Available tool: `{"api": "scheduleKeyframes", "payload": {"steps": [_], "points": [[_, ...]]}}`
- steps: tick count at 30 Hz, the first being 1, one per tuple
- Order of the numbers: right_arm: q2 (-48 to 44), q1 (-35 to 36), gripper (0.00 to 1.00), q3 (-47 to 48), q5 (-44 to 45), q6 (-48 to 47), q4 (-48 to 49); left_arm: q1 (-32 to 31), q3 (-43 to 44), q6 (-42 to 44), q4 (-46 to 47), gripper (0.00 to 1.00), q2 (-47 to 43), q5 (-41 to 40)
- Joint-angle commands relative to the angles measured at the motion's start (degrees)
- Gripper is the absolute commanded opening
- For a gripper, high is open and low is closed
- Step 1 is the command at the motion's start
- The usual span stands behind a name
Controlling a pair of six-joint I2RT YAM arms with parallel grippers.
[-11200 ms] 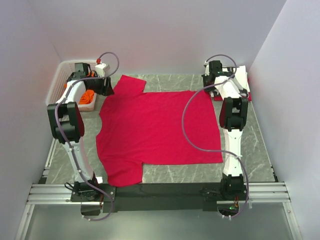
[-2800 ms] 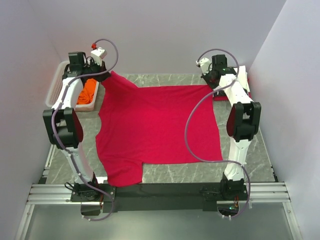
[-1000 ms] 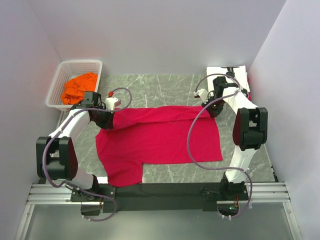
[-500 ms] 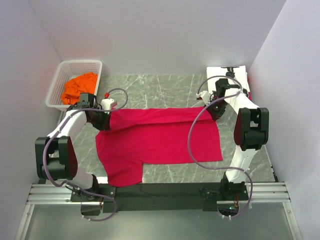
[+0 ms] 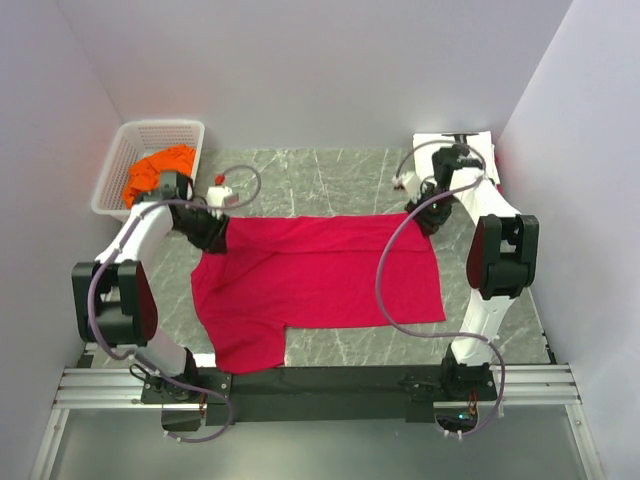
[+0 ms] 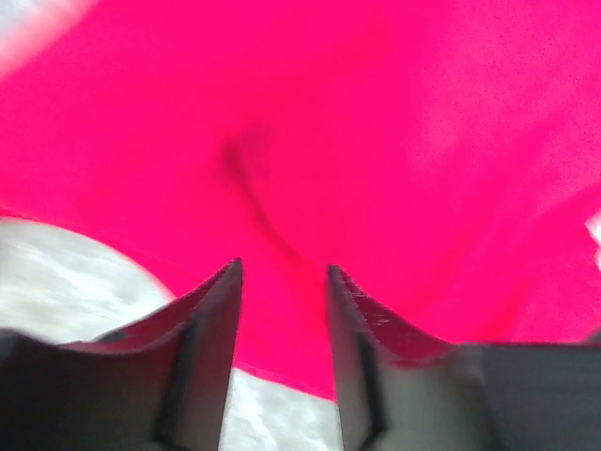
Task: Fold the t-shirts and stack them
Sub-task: Fold the tshirt
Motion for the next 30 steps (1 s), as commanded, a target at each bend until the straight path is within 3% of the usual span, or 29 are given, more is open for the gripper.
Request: {"api": "scheduleKeyframes", "payload": {"steps": [1, 7, 12, 15, 20, 25, 30], "points": [[3.0, -0.6, 0.44, 12.2, 0.4, 5.0, 1.9, 1.1, 10.1, 1.2, 1.2, 0.48, 4.4, 2.2], [12.8, 1.1, 0.44, 21.8, 6.7, 9.2, 4.1, 1.1, 21.4, -2.6, 6.4, 0.49, 15.1, -3.5], [16.6, 1.6, 0.47, 24.0, 8.6, 9.1, 3.3, 1.1, 27.1, -2.1, 6.7, 0.5, 21.4, -6.1], [15.7, 1.2, 0.56, 23.4, 7.1, 10.8, 2.4, 1.1, 28.0, -2.0, 6.5, 0.51, 23.0, -6.6], [14.5, -0.6, 0.61, 21.5, 2.9, 19.4, 1.8, 1.1, 27.2, -2.4, 7.3, 0.57, 23.6, -7.1], [16.3, -4.0, 0.61, 22.8, -3.0, 24.8, 0.7, 1.1, 27.4, -1.6, 7.3, 0.59, 24.9, -7.6], [20.2, -5.6, 0.53, 27.1, -7.1, 27.6, -2.4, 1.1, 32.1, 0.7, 4.2, 0.59, 28.0, -7.0]]}}
